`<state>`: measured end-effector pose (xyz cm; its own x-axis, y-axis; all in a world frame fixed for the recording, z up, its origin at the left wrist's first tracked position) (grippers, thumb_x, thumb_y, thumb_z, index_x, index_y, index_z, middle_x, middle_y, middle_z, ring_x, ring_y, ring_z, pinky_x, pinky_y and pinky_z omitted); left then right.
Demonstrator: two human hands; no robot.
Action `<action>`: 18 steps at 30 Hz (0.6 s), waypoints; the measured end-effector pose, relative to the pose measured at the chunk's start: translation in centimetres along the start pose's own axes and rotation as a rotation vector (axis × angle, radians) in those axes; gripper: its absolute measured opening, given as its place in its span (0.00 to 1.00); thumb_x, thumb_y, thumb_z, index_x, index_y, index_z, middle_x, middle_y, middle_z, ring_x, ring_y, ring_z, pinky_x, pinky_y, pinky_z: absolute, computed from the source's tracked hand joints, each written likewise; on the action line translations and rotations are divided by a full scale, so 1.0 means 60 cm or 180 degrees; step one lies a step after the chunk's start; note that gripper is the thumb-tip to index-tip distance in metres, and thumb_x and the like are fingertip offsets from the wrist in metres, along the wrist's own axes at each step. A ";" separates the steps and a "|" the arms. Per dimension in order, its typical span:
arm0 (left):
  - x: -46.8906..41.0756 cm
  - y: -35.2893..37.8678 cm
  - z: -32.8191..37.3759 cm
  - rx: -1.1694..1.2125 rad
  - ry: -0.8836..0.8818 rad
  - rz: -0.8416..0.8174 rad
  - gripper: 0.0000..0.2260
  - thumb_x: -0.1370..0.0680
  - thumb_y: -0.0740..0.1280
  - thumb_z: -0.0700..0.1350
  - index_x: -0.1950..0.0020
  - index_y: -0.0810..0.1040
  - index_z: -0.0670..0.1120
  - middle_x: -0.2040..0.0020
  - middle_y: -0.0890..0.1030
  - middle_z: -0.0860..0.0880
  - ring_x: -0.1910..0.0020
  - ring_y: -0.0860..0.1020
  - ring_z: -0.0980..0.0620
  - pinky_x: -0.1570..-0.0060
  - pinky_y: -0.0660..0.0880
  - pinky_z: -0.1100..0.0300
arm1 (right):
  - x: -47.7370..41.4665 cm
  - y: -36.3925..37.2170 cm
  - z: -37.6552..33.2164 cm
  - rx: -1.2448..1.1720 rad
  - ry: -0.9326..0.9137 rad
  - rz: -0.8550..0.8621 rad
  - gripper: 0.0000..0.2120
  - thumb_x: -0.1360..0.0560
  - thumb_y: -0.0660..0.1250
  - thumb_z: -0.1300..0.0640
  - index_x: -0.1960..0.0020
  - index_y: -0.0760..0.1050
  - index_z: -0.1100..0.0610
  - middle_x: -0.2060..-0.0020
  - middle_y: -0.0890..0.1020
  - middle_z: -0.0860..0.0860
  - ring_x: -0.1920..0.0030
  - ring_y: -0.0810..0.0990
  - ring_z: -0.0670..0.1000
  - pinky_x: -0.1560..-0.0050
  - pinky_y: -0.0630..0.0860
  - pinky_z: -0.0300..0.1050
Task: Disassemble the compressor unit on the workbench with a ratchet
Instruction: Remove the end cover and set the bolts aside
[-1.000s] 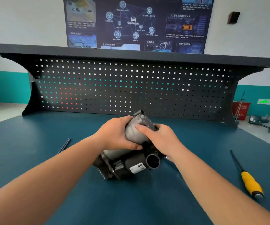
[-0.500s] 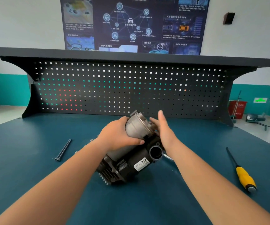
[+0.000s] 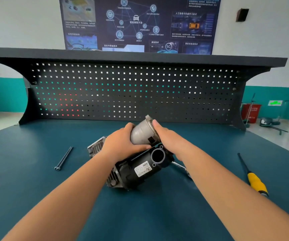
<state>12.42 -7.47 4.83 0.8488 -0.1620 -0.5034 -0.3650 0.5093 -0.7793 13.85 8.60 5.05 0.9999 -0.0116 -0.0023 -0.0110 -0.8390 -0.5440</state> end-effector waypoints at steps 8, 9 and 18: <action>-0.012 0.059 -0.016 -0.0223 -0.0120 -0.0456 0.32 0.38 0.65 0.74 0.43 0.72 0.55 0.54 0.79 0.56 0.54 0.77 0.50 0.59 0.68 0.58 | 0.008 0.016 0.071 -0.0516 0.0265 -0.0583 0.47 0.41 0.54 0.20 0.34 0.74 0.49 0.36 0.77 0.50 0.36 0.74 0.52 0.31 0.66 0.52; -0.011 0.073 -0.015 -0.0365 -0.0058 -0.0632 0.32 0.37 0.65 0.73 0.42 0.73 0.54 0.51 0.80 0.54 0.51 0.78 0.50 0.58 0.67 0.58 | 0.011 0.024 0.079 -0.0461 0.0245 -0.0589 0.46 0.38 0.53 0.21 0.33 0.73 0.50 0.34 0.75 0.50 0.34 0.72 0.51 0.30 0.64 0.51; -0.002 0.112 -0.003 -0.0944 0.0325 -0.1104 0.33 0.36 0.63 0.74 0.41 0.74 0.53 0.47 0.81 0.50 0.46 0.77 0.48 0.55 0.69 0.58 | 0.037 0.032 0.126 -0.1065 -0.0005 -0.0236 0.30 0.23 0.51 0.34 0.29 0.67 0.49 0.30 0.69 0.45 0.33 0.65 0.42 0.31 0.56 0.41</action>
<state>9.79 -4.22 -0.41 0.9034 -0.3698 -0.2169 -0.1727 0.1492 -0.9736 16.05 11.06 -2.36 0.9981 0.0568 0.0254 0.0612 -0.9695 -0.2374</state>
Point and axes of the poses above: each hand's wrist, its own x-axis away from the middle knuckle, its own y-axis out of the palm, z = x × y, the point moved 5 cm from there along -x, towards the middle knuckle
